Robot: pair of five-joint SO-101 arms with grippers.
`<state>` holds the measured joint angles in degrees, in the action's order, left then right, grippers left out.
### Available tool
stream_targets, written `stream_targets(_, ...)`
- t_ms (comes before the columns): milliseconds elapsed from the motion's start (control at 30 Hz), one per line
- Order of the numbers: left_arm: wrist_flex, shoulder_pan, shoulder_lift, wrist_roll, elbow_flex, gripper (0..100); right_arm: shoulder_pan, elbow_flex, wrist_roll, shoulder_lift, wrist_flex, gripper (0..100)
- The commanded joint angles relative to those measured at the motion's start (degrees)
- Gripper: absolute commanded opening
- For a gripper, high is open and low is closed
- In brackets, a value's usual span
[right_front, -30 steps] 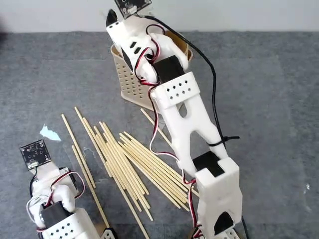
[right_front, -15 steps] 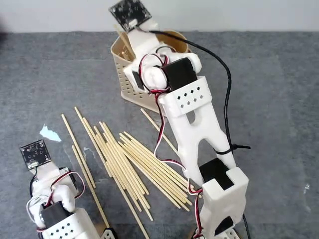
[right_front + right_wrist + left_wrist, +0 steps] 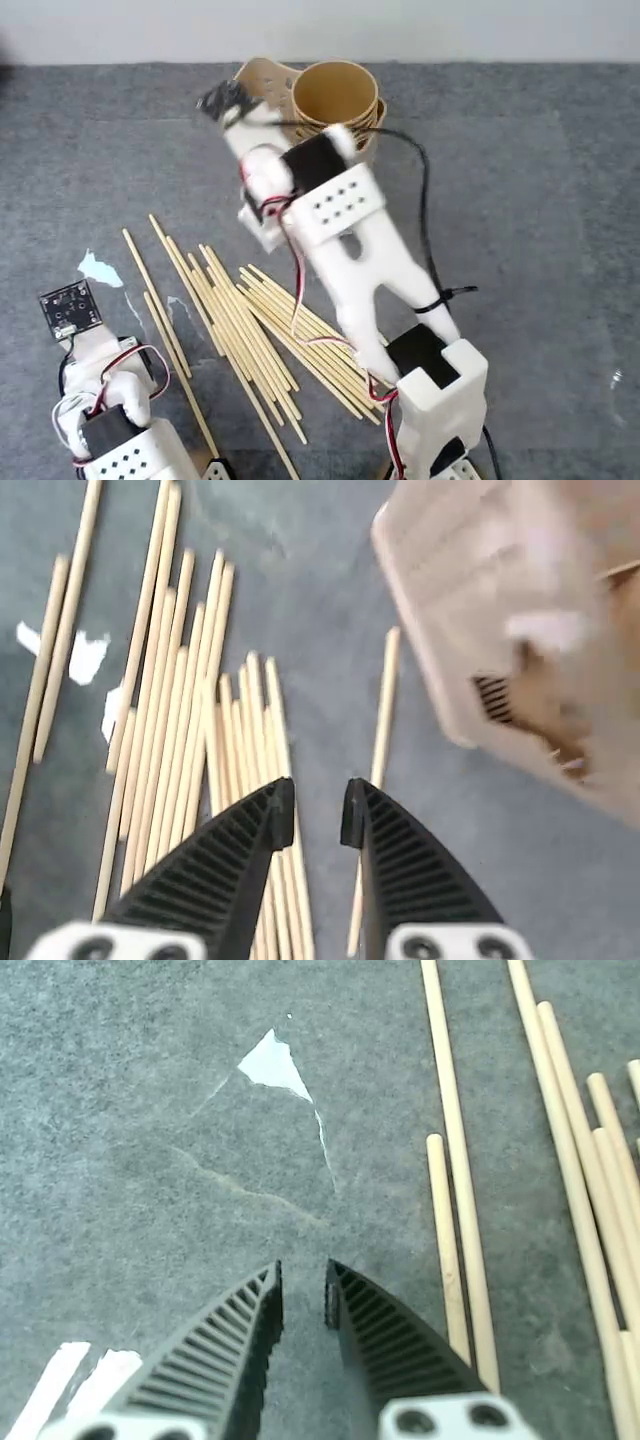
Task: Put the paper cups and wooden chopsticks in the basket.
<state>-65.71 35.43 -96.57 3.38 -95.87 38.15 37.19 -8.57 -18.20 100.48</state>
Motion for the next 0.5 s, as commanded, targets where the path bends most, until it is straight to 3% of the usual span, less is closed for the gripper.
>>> stream_targets(0,0.26,0.35,-0.18,-0.35,0.84,8,2.15,-5.54,0.44,0.92,0.92,9.5)
stream_targets(467,0.26,0.35,-0.18,-0.35,0.84,8,4.26,-34.20,0.44,0.84,-25.80,15.8)
